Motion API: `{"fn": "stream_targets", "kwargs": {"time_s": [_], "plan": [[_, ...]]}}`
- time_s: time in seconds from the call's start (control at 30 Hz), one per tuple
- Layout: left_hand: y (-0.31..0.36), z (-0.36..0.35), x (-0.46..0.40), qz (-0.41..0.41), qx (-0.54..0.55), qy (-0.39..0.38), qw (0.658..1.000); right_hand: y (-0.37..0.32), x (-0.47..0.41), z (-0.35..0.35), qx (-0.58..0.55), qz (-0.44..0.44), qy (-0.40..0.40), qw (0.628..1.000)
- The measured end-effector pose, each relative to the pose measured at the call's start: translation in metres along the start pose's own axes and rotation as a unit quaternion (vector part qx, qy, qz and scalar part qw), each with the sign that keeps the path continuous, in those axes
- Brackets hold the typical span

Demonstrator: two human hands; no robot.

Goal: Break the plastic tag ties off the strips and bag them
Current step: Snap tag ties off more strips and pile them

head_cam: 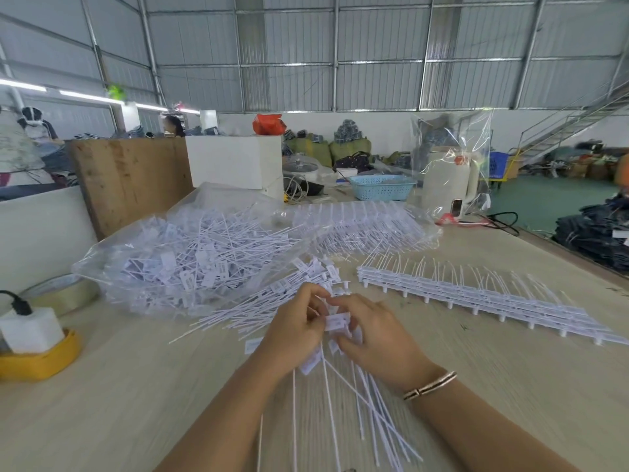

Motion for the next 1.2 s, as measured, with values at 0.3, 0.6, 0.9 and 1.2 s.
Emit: {"fn": "stream_targets", "kwargs": {"time_s": [0.3,0.6,0.9,1.2], "plan": [[-0.014,0.003,0.003,-0.003,-0.109,0.018,0.994,0.024,-0.001,0.020,-0.009,-0.041,0.069,0.997],[-0.019,0.000,0.003,-0.019,-0.057,0.023,0.998,0.022,-0.003,0.011,0.069,-0.011,0.059,0.996],[-0.016,-0.001,0.002,-0.061,-0.078,0.039,0.994,0.025,-0.003,0.007,0.111,-0.011,0.037,0.993],[-0.004,-0.001,0.003,-0.101,-0.133,0.032,0.985,0.029,-0.004,0.002,0.127,-0.011,0.016,0.992]]}}
Point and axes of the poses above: each hand's wrist, its own x-axis away from the middle knuckle, its own z-axis out of the back of the hand, y = z × x, the point moved 8 cm from there along -x, towards the middle knuckle, and after that the axes turned 9 degrees about -z, right-handed, at the moved point
